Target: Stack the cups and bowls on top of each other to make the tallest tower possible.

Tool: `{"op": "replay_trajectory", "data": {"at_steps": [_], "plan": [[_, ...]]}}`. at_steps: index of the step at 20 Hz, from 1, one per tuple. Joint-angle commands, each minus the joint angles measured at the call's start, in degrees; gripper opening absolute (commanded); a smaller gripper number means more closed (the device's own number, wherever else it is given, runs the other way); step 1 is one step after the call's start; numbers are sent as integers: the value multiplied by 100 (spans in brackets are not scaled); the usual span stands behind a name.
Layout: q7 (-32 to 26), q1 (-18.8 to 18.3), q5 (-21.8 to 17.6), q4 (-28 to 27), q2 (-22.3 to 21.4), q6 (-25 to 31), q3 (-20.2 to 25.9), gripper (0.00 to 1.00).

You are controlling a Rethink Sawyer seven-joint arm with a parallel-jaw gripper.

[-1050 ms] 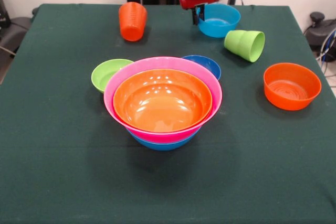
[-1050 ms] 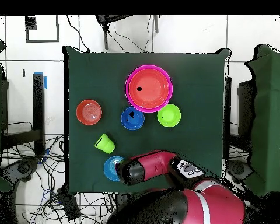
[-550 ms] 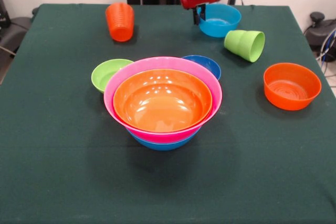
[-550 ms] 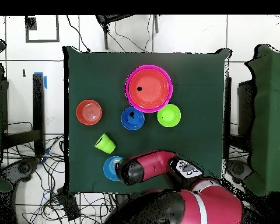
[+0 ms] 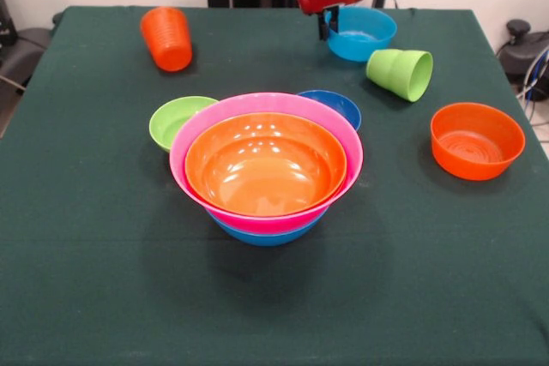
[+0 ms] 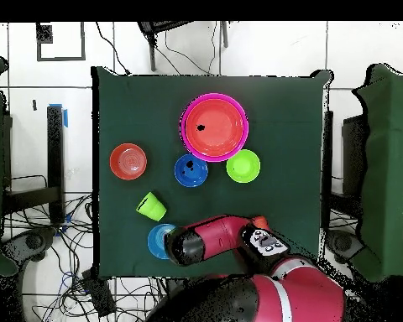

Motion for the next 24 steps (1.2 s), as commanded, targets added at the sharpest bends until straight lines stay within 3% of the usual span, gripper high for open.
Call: {"op": "replay_trajectory", "data": {"at_steps": [1,24], "plan": [[101,121,-284,-531,-7,-284,243,0],[160,203,-275,-495,-118,-290,187,0]]}}
